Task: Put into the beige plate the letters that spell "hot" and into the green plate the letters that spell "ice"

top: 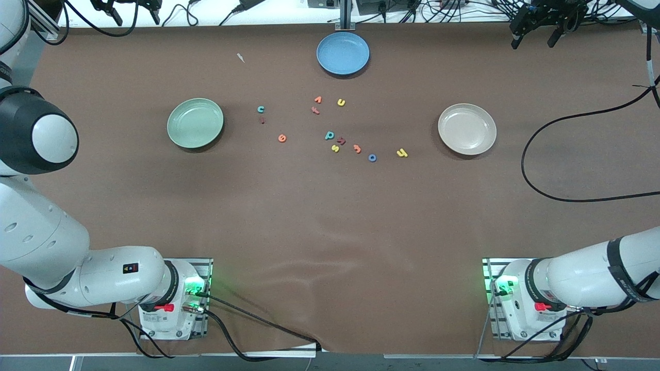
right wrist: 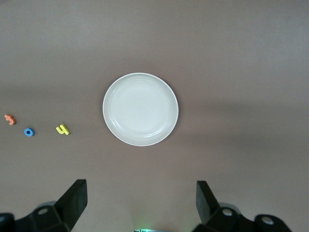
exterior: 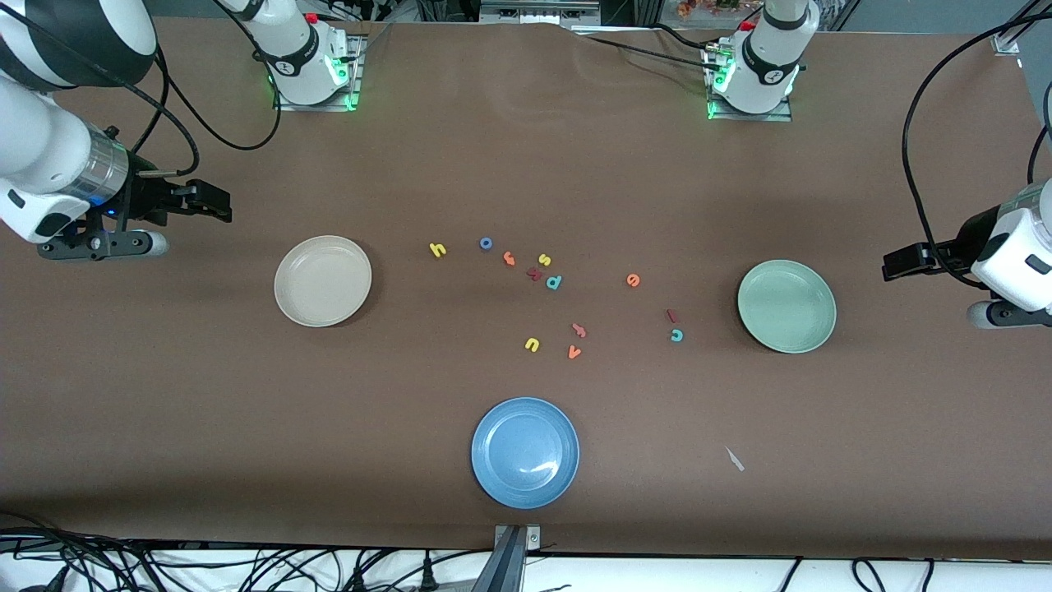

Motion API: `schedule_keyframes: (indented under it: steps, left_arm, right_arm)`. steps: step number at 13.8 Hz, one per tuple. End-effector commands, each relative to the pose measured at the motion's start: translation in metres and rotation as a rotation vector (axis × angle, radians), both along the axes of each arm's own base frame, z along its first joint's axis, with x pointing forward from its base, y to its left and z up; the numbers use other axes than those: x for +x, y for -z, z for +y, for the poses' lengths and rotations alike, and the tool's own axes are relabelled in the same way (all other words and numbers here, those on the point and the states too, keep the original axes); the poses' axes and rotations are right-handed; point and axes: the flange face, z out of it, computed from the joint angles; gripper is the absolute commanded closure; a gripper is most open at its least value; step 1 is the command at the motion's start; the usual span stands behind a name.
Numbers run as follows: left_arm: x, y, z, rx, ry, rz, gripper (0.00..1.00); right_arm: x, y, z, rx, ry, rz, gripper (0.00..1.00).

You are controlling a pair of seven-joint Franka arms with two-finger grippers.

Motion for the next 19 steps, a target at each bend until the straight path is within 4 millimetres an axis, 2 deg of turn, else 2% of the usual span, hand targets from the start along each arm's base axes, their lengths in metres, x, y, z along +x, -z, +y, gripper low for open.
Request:
schedule_keyframes:
  steps: [1, 19]
  left_arm:
    - [-0.0039, -0.0009, -0.0006, -0.023, 0.019, 0.0, 0.01]
    - [-0.0039, -0.0003, -0.0008, -0.052, 0.019, 0.001, 0.01]
  right_arm:
    - [-0.0011, -0.0015, 0.0, 0.024, -0.011, 0.011, 0.0]
    - [0.0004, 0.0052, 0.0004, 0.029, -0.04, 0.022, 0.0]
